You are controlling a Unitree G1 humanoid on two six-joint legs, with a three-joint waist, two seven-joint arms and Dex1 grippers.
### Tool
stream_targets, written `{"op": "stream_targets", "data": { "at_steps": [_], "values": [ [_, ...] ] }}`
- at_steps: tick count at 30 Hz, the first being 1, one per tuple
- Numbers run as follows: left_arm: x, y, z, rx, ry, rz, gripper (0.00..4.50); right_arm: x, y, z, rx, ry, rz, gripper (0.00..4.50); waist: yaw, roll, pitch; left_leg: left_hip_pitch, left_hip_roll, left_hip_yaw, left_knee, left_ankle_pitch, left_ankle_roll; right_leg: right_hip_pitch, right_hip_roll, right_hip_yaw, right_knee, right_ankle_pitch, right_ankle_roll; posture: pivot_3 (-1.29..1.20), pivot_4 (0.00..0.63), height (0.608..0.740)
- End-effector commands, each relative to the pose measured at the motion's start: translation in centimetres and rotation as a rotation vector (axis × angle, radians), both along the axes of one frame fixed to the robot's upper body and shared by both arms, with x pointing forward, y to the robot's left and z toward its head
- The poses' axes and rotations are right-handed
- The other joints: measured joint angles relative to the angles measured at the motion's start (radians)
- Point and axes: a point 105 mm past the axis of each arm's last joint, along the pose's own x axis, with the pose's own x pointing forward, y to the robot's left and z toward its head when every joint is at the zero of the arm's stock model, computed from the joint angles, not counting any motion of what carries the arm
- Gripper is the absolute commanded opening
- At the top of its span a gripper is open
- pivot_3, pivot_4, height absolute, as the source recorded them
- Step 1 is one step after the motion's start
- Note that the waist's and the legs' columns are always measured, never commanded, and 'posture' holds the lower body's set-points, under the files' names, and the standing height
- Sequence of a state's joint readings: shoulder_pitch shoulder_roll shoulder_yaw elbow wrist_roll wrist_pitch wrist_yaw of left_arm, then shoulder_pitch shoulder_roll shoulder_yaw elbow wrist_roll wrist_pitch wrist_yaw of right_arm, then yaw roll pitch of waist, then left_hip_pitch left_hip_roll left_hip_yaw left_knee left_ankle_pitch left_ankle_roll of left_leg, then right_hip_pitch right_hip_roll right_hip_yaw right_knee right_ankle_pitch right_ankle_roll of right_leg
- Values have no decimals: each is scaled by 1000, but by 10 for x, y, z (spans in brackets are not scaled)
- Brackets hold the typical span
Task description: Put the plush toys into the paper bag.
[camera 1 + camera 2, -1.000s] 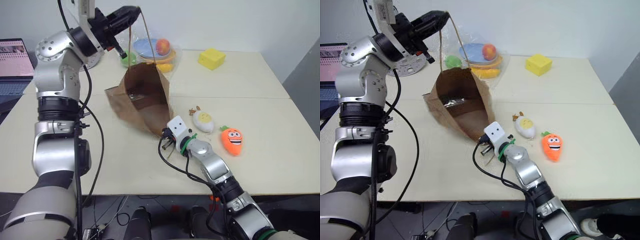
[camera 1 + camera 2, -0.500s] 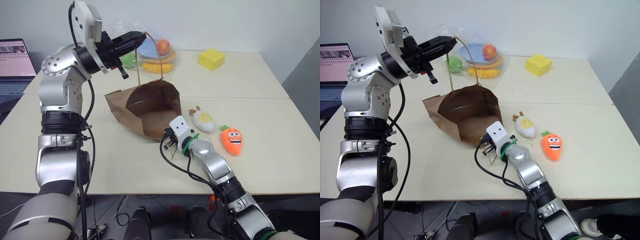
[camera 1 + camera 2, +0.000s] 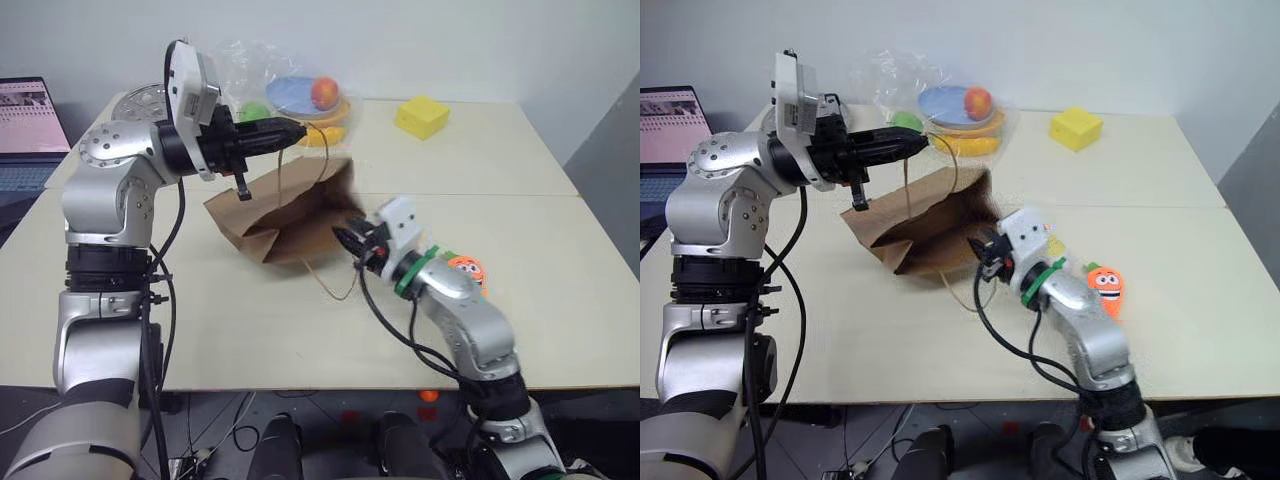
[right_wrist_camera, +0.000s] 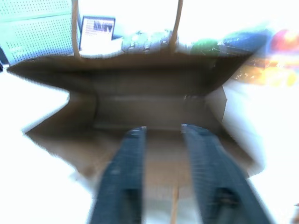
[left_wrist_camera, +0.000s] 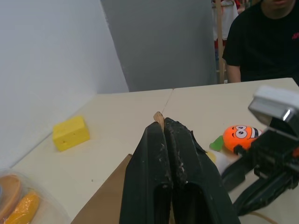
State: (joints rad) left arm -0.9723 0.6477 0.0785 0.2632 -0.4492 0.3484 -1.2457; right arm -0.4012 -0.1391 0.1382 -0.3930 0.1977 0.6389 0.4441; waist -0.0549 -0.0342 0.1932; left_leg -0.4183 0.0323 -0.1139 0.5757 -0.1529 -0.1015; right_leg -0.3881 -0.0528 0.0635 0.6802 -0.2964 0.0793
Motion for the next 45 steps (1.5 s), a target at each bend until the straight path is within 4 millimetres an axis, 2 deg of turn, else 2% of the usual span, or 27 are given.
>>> {"op": "stream_targets", "data": {
  "at_steps": [1,4,6,9,13,18,23,27,32,37,41,43,45],
  "values": [
    [-9,0,12,6,-42,-24,0,-13,-19,23,53,-52,2,2630,-1,0,0,0,0,0,0,0,0,0,0,0,0,0,0,0,150,740],
    [-8,0,12,8,-40,-24,0,-11,-43,26,52,-39,-65,3871,-2,0,0,0,0,0,0,0,0,0,0,0,0,0,0,0,150,740],
    [-8,0,12,8,-37,-25,0,-5,-59,20,31,-15,-132,4463,-2,0,0,0,0,0,0,0,0,0,0,0,0,0,0,0,150,740],
    [-8,0,11,9,-37,-28,0,6,-79,-1,-70,32,-232,4493,-1,0,0,0,0,1,0,0,0,0,0,0,0,0,0,0,150,740],
    [-7,-1,12,8,-38,-26,0,27,-103,-41,-216,132,-376,4493,-2,0,0,0,0,1,0,0,0,0,0,1,0,0,0,0,150,740],
    [-6,-1,13,9,-41,-23,0,51,-89,-61,-232,195,-377,4493,-14,0,0,1,0,2,0,0,0,0,0,2,0,0,0,0,150,740],
    [-7,-1,15,14,-49,-19,0,63,-92,-72,-252,234,-406,4493,-9,0,0,1,0,2,0,0,0,0,0,2,0,0,0,0,150,740],
    [-9,0,16,17,-50,-16,0,64,-90,-66,-227,195,-389,3643,-4,0,0,1,0,2,0,0,0,0,0,2,0,0,0,0,150,740],
    [-9,1,15,19,-48,-6,0,60,-81,-65,-200,199,-348,1743,-4,0,0,1,0,2,0,0,0,0,0,2,0,0,0,0,150,740],
    [-9,1,15,19,-50,-8,0,60,-80,-64,-193,204,-338,102,-4,0,0,1,0,2,0,0,0,0,0,2,0,0,0,0,150,740],
    [-8,0,15,17,-55,-7,0,57,-104,-46,-179,170,-378,17,-2,1,0,1,0,2,0,0,0,0,0,2,0,0,0,0,150,740],
    [-8,0,14,15,-52,-10,0,40,-113,-20,-147,137,-305,17,5,2,1,0,0,2,0,0,0,0,0,1,0,0,0,0,150,740],
    [-8,0,14,14,-50,-10,0,21,-110,-4,-152,127,-192,17,7,2,2,-1,0,1,0,0,0,-1,0,1,-1,0,0,0,150,740]
  ]
}}
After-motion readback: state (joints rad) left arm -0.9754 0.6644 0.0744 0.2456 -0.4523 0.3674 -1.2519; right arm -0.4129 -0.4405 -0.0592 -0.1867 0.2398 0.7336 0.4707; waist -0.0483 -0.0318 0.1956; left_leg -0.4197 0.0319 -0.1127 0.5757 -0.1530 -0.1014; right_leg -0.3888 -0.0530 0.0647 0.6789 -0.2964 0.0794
